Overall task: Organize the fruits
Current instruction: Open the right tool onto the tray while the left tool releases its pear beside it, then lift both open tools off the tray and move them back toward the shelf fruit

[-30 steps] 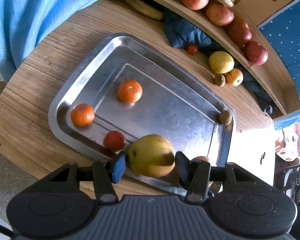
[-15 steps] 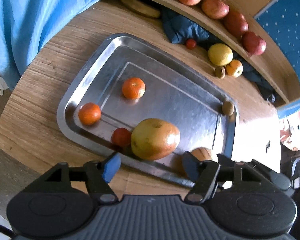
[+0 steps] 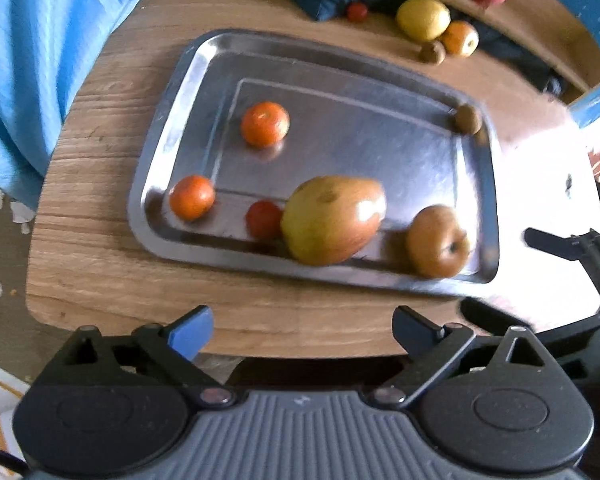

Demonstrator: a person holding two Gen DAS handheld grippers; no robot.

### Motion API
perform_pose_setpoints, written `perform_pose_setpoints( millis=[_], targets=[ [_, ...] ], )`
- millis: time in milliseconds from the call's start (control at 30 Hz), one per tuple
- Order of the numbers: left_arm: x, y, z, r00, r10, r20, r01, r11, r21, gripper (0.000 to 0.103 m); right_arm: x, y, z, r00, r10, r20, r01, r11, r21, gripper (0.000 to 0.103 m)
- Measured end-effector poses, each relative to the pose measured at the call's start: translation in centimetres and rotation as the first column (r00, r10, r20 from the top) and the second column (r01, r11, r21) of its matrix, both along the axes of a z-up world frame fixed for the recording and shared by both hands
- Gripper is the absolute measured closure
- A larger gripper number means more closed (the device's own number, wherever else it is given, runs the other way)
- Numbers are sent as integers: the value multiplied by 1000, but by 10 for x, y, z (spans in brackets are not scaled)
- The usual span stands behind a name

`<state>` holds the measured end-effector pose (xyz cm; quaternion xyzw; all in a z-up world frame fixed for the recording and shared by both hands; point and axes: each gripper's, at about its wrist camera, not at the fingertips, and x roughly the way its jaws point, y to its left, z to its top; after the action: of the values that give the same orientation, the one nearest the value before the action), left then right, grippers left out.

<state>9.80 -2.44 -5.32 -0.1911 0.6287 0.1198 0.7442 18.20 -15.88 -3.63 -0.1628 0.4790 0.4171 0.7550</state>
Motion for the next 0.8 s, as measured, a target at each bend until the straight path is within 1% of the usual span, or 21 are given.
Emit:
perform_pose_setpoints(
  millis=[167,400,533,667,800],
  targets=[
    [-2,8,-3,998,10,-54,-8,999,38,4,1,-9,-2,999,-42,-2,42,998,-50,1],
    [-5,21,-2,996,29,-88,-22,997,73,3,1,-8,-5,997,-77,-5,76,995,-57,1],
    [-5,26,0,996,41,-84,-34,996,76,3,4,-5,-3,996,-85,5,85,995,-49,1],
    [-2,29,4,996,31,-79,-25,997,76,3,12,2,0,995,-98,18,98,994,-41,1],
    [7,39,8,997,24,-74,-17,996,93,3,19,9,3,993,-112,28,113,993,-31,1]
  ],
)
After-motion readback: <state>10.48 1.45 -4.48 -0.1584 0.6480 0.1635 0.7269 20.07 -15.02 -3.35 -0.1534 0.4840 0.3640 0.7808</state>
